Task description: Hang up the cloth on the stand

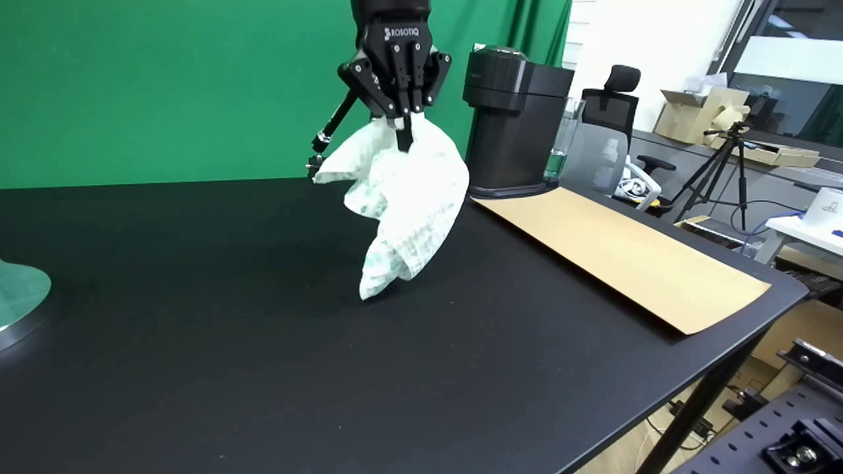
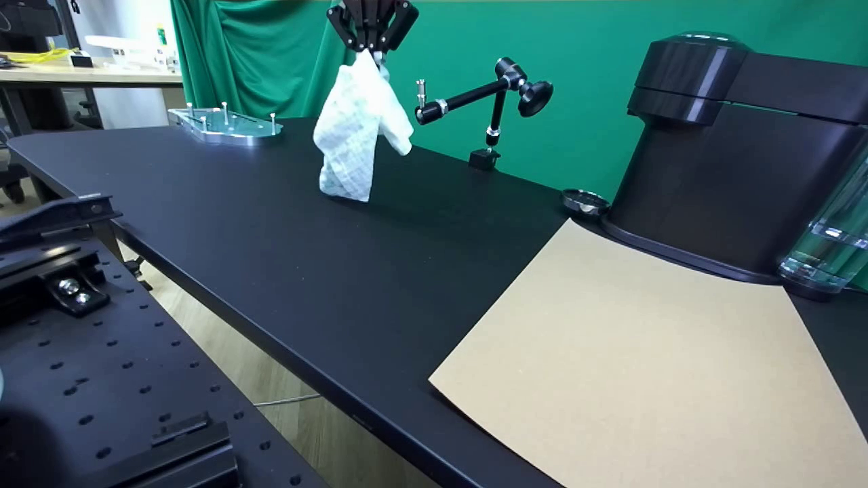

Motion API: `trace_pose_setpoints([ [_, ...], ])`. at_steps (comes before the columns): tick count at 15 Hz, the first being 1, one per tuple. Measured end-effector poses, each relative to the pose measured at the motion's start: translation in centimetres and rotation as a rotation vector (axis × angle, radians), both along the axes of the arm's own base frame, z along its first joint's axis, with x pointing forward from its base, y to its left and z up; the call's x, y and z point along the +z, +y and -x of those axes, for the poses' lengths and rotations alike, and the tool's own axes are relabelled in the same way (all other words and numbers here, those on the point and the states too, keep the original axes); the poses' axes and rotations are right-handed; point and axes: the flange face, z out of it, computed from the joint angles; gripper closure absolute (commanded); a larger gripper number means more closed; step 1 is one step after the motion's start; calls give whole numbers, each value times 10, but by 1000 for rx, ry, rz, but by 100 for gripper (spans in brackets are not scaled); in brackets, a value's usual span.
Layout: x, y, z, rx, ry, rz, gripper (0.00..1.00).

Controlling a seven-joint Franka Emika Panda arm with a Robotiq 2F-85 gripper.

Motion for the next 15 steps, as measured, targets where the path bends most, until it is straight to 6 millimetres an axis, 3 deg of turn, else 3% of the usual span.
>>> trace_pose_setpoints([
  [7, 53, -11, -42, -45, -16, -43, 99],
  [15, 75, -28, -93, -137, -8, -140, 99],
])
